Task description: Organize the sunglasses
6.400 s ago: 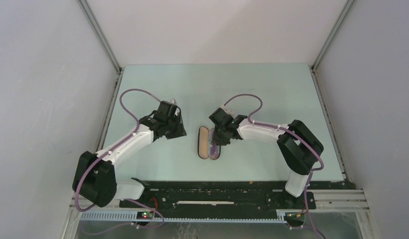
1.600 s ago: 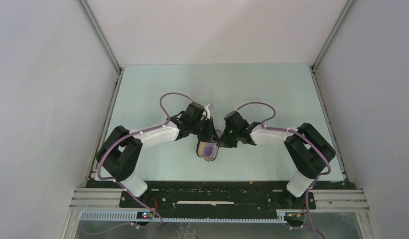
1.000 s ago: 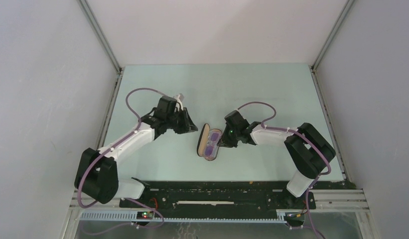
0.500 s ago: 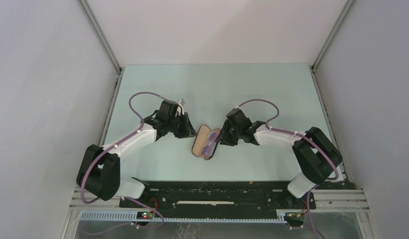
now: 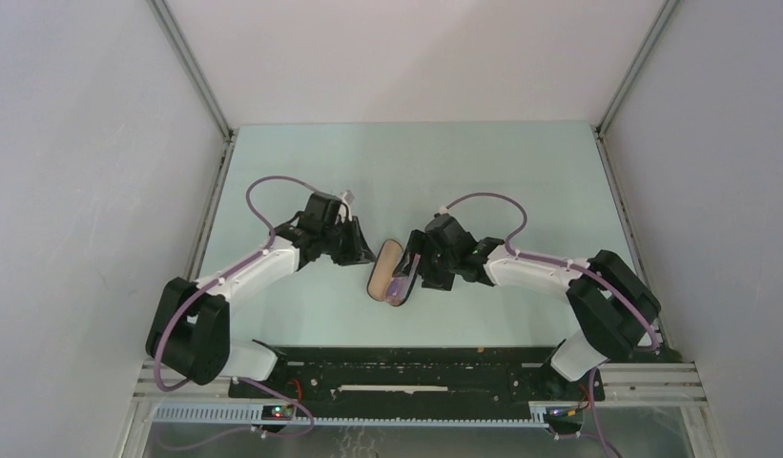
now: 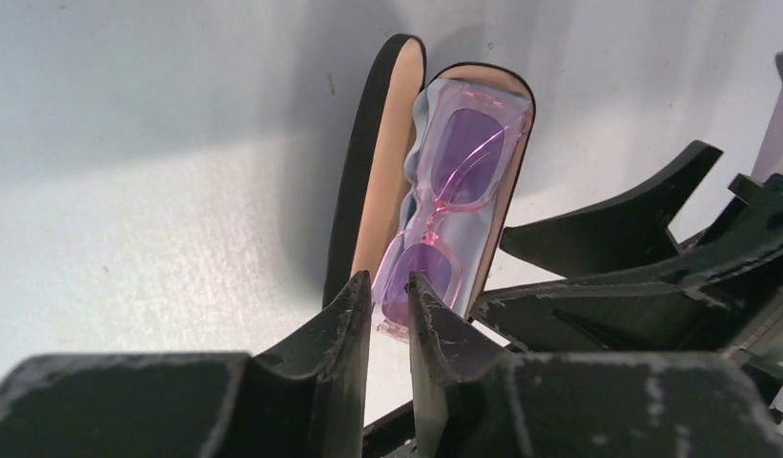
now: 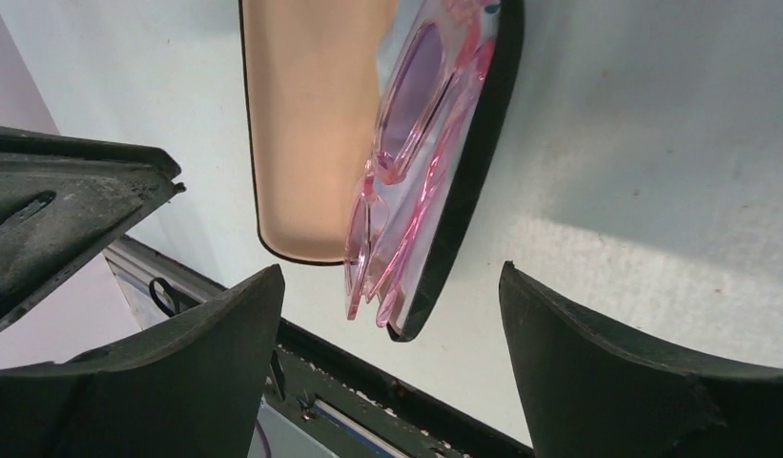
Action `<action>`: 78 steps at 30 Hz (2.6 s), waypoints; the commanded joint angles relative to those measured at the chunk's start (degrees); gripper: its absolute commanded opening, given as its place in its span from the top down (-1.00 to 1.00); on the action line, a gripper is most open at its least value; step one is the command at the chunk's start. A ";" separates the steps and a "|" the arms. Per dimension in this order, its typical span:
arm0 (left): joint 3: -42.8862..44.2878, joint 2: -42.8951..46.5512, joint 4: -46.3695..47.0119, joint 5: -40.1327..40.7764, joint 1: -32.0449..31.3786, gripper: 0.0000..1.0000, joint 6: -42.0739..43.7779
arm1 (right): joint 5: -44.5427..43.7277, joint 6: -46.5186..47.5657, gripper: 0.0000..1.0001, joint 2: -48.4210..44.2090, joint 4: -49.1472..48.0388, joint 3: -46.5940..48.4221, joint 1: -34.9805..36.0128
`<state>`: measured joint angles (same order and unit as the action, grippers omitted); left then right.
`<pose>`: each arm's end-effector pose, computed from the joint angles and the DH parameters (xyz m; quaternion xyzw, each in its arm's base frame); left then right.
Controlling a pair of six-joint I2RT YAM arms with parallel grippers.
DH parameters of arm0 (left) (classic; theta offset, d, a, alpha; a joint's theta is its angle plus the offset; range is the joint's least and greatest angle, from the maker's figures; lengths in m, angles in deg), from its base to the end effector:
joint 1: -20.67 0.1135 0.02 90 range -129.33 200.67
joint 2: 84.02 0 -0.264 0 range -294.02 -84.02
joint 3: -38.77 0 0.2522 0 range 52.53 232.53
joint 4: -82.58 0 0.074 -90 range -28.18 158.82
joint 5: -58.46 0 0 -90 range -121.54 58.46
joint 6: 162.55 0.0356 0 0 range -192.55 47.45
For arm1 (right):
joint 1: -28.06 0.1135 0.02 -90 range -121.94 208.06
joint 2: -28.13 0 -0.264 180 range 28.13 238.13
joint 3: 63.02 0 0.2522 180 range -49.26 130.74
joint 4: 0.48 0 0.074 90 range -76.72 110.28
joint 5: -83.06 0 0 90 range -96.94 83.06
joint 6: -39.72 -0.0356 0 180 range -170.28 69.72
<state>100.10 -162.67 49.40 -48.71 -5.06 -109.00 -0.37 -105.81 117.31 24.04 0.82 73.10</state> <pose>0.2454 -0.1299 0.2139 -0.0367 0.9313 -0.2929 0.2136 0.2195 0.2255 0.1859 0.0661 0.9356 0.2979 0.1775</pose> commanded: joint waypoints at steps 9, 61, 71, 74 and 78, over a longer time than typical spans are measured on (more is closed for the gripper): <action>-0.37 4.90 -4.05 3.74 0.94 0.50 3.05 | -2.16 0.80 -0.87 9.73 2.92 8.57 6.18; -0.86 3.95 -2.65 1.18 1.04 0.52 2.96 | -13.85 4.92 -0.28 7.49 9.59 9.77 7.38; -1.08 3.84 -2.03 0.40 1.04 0.52 2.78 | -12.94 7.84 -0.40 3.84 10.66 9.70 7.08; -1.12 4.24 -2.21 0.32 1.04 0.52 2.87 | -12.74 8.65 -0.44 1.70 10.77 8.19 8.11; -0.99 4.30 -2.20 0.19 1.04 0.52 2.96 | -11.66 9.24 -0.49 -0.06 9.71 4.49 8.32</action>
<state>100.10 -159.33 45.77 -47.37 -4.32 -107.03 -12.39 -98.35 120.35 34.21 8.26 81.01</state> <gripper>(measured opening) 0.243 0.729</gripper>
